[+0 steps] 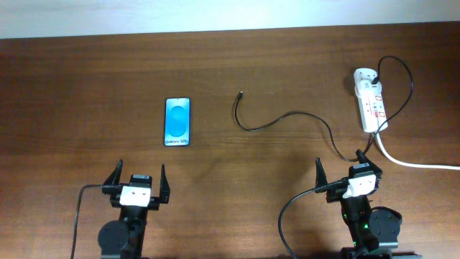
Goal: Plug charger to phone and switch on socket
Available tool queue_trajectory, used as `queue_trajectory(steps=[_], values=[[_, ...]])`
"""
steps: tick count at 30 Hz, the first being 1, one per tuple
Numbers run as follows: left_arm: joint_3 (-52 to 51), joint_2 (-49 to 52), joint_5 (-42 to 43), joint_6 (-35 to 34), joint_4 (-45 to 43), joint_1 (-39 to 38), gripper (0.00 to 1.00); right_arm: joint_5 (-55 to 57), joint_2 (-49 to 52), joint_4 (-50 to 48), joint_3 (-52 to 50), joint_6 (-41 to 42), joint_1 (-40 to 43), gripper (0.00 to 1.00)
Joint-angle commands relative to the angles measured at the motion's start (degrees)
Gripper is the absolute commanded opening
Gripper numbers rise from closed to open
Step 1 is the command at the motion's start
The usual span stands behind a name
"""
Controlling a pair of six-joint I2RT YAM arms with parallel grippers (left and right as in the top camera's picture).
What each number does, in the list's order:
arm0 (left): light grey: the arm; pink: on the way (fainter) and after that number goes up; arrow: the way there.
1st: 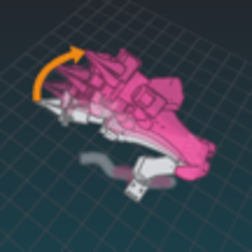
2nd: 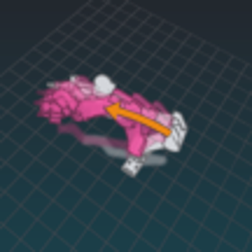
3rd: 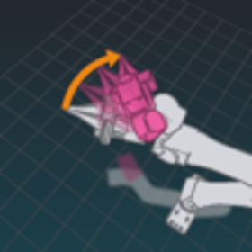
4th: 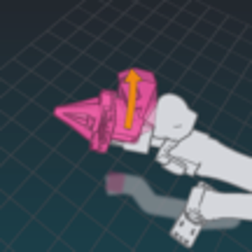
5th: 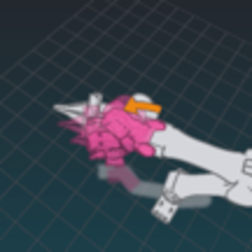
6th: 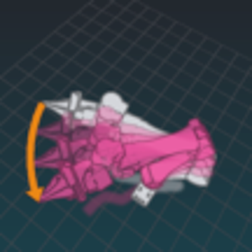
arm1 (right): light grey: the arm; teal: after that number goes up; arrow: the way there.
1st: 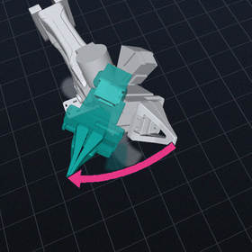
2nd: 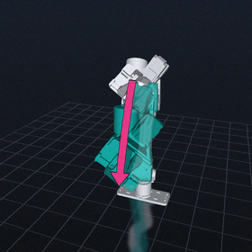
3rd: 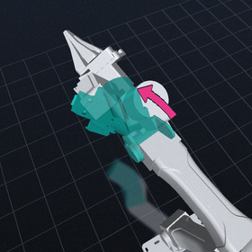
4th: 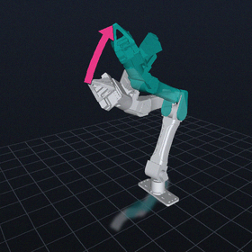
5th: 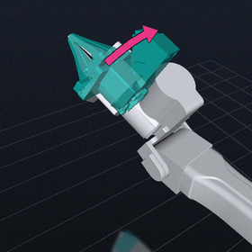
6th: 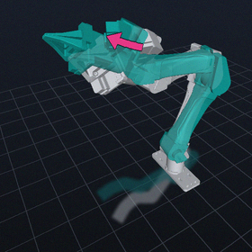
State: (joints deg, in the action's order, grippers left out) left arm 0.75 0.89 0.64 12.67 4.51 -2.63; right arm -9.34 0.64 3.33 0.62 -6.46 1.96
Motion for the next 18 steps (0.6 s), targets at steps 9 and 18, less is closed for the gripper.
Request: queue_trajectory(steps=[9,18], values=[[0.98,-0.44,-0.44,0.72,-0.98,0.31,0.99,-0.72,-0.28,0.28,-0.31,-0.17,0.33,0.98],[5.11,-0.42,-1.70,0.72,-0.94,0.28,0.99,-0.72,-0.28,0.28,-0.31,-0.17,0.33,0.98]])
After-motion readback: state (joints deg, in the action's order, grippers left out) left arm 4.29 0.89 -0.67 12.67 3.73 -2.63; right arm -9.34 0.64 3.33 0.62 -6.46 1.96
